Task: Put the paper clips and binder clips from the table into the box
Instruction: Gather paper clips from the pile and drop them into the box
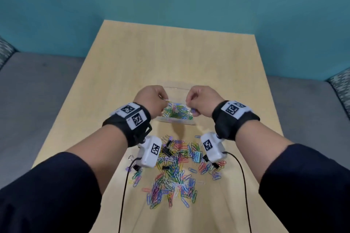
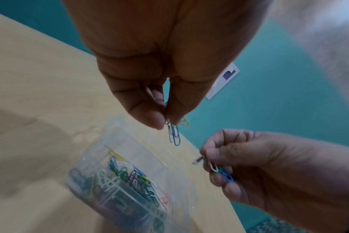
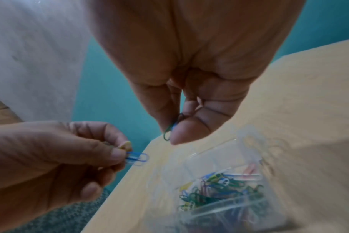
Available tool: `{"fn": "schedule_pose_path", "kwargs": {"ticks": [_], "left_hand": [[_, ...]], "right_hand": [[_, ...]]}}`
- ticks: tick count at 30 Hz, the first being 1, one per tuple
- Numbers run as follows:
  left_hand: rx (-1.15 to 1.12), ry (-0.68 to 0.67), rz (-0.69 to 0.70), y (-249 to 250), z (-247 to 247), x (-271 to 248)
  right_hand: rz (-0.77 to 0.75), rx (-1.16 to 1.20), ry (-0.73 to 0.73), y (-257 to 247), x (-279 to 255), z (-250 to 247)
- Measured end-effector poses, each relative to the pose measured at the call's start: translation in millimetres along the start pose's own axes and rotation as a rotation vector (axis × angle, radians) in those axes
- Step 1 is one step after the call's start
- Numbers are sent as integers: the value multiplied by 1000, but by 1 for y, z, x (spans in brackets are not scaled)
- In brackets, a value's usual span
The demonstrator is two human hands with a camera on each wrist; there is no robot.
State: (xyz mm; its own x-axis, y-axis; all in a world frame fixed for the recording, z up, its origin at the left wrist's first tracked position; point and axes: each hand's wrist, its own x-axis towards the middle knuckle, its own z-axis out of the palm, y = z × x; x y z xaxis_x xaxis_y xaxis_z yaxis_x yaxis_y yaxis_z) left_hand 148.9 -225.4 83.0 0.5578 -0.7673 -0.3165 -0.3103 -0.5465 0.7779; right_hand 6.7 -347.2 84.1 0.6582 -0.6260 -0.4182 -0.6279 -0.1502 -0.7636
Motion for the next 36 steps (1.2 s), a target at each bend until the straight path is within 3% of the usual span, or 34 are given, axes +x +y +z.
{"fn": "schedule_pose_path", "kwargs": {"ticks": [2, 4, 6, 8, 12, 15, 18, 25, 36], "left_hand": [[54, -48, -4, 4, 2, 4], [141, -93, -25, -1, 2, 0], [235, -90, -17, -14, -1, -16], [323, -87, 3, -31, -1, -46], [475, -167, 9, -75, 16, -122], [508, -240, -68, -109, 37, -175], [478, -225, -80, -132, 56, -203], [543, -89, 95, -129, 87, -192], [793, -93, 394, -133, 93, -183]], "right_hand": [[15, -28, -18, -7, 4, 2], [-6, -236, -8, -8, -1, 0], [-50, -421, 53, 0, -20, -2], [-88, -449, 56, 18, -50, 6], [-130, -553, -124, 77, -117, 46], [-48, -581, -216, 114, -166, 78], [34, -587, -190, 131, -193, 103], [-112, -607, -40, 119, -176, 137], [-305, -794, -132, 109, -153, 138]]}}
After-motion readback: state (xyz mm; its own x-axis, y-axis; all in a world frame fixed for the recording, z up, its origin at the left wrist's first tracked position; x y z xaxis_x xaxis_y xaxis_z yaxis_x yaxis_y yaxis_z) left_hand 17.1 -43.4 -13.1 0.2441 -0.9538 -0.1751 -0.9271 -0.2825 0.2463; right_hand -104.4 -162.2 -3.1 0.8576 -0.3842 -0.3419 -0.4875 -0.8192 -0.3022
